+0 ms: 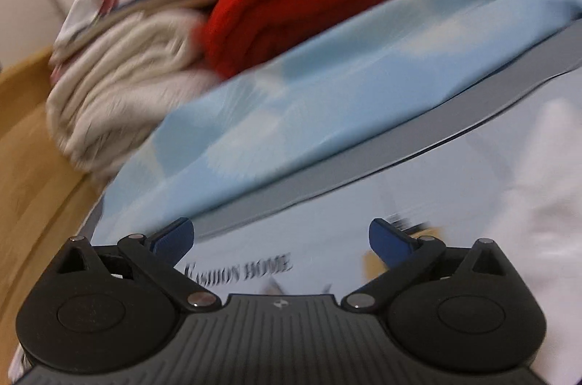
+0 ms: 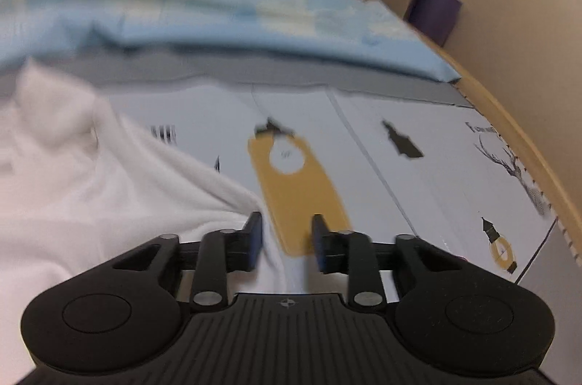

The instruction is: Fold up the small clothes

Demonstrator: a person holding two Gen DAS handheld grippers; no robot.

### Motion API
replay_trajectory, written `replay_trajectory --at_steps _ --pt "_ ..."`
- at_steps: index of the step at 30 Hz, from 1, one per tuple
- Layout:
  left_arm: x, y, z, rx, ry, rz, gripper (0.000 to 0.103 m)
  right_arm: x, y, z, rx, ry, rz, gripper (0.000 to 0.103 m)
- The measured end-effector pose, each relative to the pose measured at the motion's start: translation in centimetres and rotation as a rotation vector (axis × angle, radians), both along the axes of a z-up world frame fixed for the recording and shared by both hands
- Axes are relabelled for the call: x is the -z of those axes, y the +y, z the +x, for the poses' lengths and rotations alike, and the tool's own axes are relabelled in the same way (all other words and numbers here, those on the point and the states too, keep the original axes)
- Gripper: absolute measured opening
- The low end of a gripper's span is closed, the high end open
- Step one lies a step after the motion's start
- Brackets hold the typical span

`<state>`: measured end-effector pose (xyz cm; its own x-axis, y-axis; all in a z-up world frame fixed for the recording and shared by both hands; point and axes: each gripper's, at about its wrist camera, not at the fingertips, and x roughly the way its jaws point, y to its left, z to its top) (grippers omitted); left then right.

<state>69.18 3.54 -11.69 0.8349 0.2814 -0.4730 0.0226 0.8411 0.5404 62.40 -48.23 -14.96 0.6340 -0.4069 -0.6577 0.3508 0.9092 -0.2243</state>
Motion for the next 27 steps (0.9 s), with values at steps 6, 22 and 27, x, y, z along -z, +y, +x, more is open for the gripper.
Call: replay_trajectory --at_steps 6,22,27 --pt "2.3 -5.3 -3.9 0.228 0.135 0.117 0.103 -0.5 4.3 -0.7 -0.327 0.019 0.132 0.049" --pt "2.5 -7.6 1.9 0.006 -0.074 0.06 0.103 -0.8 -0.6 -1.9 -0.1 -0.154 0.322 0.065" --pt "-1.2 -6.5 -10.1 0.126 -0.028 0.011 0.103 -3.5 -2.5 -15.0 -0.139 -0.133 0.422 0.065"
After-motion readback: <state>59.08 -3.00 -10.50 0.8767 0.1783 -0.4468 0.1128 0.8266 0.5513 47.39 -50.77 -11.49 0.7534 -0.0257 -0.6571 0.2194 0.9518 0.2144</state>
